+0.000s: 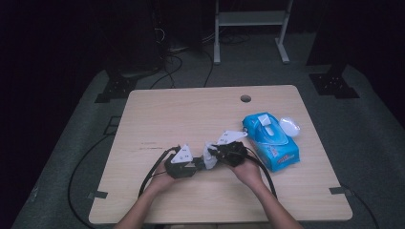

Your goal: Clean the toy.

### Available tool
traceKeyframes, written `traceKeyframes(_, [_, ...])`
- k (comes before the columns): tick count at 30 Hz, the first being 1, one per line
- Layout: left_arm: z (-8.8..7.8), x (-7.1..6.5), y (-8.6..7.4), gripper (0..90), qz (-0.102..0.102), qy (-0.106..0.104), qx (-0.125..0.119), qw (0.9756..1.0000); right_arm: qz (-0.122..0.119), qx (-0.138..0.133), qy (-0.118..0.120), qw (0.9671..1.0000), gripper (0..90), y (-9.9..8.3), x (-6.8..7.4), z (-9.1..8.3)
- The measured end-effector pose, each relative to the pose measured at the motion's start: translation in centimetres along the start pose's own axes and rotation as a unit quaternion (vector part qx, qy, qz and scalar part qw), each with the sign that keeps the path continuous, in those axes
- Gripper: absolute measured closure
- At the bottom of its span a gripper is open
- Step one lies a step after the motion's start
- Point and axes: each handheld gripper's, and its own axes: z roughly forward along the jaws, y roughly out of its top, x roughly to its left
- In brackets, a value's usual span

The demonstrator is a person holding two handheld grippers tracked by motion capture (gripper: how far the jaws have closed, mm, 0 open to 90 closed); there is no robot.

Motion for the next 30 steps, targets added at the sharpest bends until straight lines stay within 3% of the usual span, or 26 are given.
traceKeyframes(2, [0.1, 0.0, 0.1, 70.2, 0.001, 0.001, 0.000, 1.0000, 0.008, -0.004, 0.005, 0.9999, 80.1, -0.1, -0.3, -0.1])
traceKeyframes(6, [0.1, -0.1, 0.1, 70.2, 0.001, 0.002, 0.002, 1.0000, -0.008, -0.011, 0.046, 0.9989, 80.1, 0.4, 1.8, 0.8])
traceKeyframes(8, [0.0, 0.0, 0.0, 70.2, -0.001, 0.000, 0.002, 1.0000, -0.019, -0.010, 0.043, 0.9989, 80.1, 0.6, 2.2, 1.1])
traceKeyframes(10, [0.0, 0.0, 0.0, 70.3, 0.000, 0.002, 0.003, 1.0000, -0.015, -0.005, 0.030, 0.9994, 80.1, 0.5, 1.5, 0.8])
traceKeyframes(13, [0.0, 0.1, 0.0, 70.3, 0.002, 0.002, 0.003, 1.0000, -0.012, 0.010, -0.022, 0.9996, 80.1, -0.1, -0.4, -0.1])
traceKeyframes(15, [0.0, 0.1, 0.0, 70.3, 0.001, 0.002, 0.002, 1.0000, 0.010, 0.006, -0.020, 0.9997, 80.1, -0.4, -1.1, -0.4])
traceKeyframes(16, [0.0, 0.1, 0.0, 70.3, 0.000, 0.002, 0.000, 1.0000, 0.009, 0.006, -0.022, 0.9997, 80.1, -0.4, -1.0, -0.4])
traceKeyframes(17, [0.0, 0.0, 0.1, 70.2, 0.002, 0.001, 0.002, 1.0000, 0.005, 0.006, -0.019, 0.9998, 80.1, -0.3, -0.8, -0.3])
traceKeyframes(21, [0.0, 0.0, 0.1, 70.2, 0.003, 0.002, 0.005, 1.0000, -0.014, -0.009, 0.031, 0.9994, 80.1, 0.6, 1.5, 0.9])
traceKeyframes(24, [-0.1, 0.0, 0.0, 70.2, 0.001, 0.001, 0.004, 1.0000, -0.024, -0.005, 0.034, 0.9991, 80.0, 0.8, 1.9, 1.1])
traceKeyframes(26, [0.0, 0.0, 0.1, 70.2, 0.003, 0.002, 0.004, 1.0000, -0.019, -0.003, 0.021, 0.9996, 80.1, 0.5, 1.0, 0.7])
traceKeyframes(30, [0.0, 0.1, 0.0, 70.2, 0.003, 0.002, 0.002, 1.0000, 0.000, 0.006, -0.036, 0.9993, 80.0, -0.6, -1.7, -0.8])
